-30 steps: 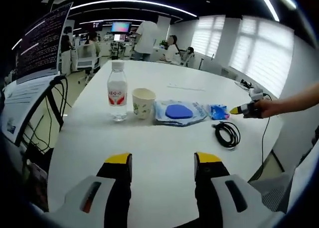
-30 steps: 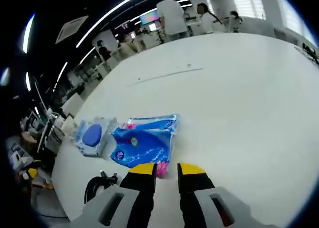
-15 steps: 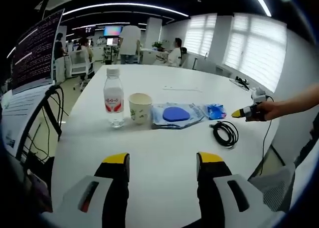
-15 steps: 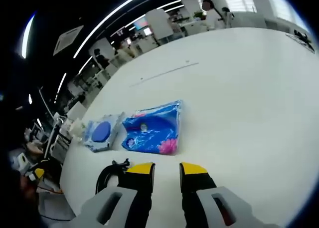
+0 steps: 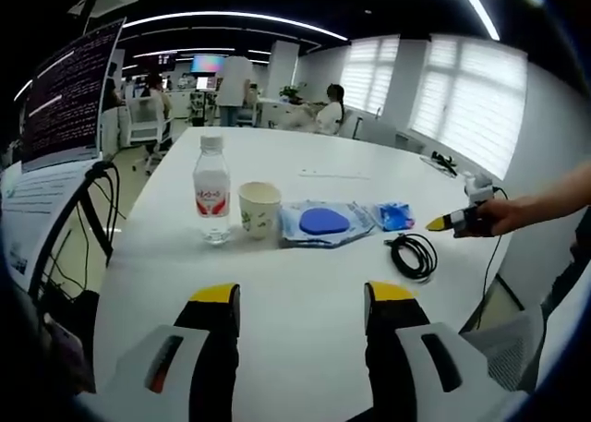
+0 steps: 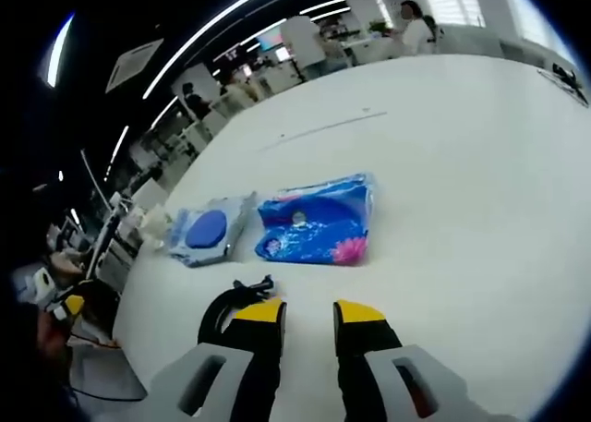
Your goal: Arrange the tabletop items into an orderly group along one side of the table until the central work area is clear of visible clutter.
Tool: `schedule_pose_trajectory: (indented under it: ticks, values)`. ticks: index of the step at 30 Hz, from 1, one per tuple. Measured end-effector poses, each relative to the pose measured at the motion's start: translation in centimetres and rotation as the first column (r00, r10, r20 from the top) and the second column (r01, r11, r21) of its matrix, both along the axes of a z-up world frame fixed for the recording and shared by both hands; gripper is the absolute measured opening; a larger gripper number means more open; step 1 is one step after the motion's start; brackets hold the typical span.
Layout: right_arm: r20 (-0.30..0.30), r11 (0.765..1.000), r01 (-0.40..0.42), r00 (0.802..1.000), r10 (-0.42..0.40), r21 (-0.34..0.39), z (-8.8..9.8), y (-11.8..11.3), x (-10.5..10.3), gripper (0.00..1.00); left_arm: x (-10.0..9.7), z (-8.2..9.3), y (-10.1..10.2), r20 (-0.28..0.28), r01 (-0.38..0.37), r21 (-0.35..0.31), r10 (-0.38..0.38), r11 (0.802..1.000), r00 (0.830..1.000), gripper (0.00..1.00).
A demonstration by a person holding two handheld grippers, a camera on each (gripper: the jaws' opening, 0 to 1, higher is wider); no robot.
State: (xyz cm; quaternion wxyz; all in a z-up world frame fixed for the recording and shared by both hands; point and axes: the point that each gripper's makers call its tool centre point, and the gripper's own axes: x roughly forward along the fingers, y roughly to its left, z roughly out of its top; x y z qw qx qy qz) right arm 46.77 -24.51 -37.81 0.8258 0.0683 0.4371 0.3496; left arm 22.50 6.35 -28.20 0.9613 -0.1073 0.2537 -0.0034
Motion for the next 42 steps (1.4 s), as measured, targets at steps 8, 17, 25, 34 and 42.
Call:
schedule_pose_trajectory:
  ticks: [8,17,25,34,42]
  values:
    - [-0.006,1.0,-0.026,1.0,0.026,0.008,0.3,2.2,-1.7,0.19,0.4,0.4,0.3,0.018,0.01,-0.004,-0.01,1.0,1.0,0.54]
    - [-0.016,0.999,-0.049,0.999,0.049,-0.007,-0.3,3.0,-2.2,0.19,0.1,0.4,0.8,0.023,0.009,-0.011,-0.008,1.0,1.0,0.54]
    - [-0.03,0.997,-0.058,0.998,0.057,-0.051,-1.6,3.2,-3.3,0.16,-0.3,0.7,1.2,0.023,-0.003,-0.012,0.004,1.0,1.0,0.54]
    - [-0.05,0.995,-0.015,0.999,0.01,-0.101,-2.4,3.9,-4.3,0.05,-0.6,0.3,1.8,0.022,-0.017,-0.017,0.017,1.0,1.0,0.54]
    - [-0.093,0.992,0.103,0.99,-0.11,-0.071,-3.3,4.4,-2.6,0.03,-0.4,0.5,1.8,0.032,-0.018,-0.024,0.019,1.0,0.999,0.54]
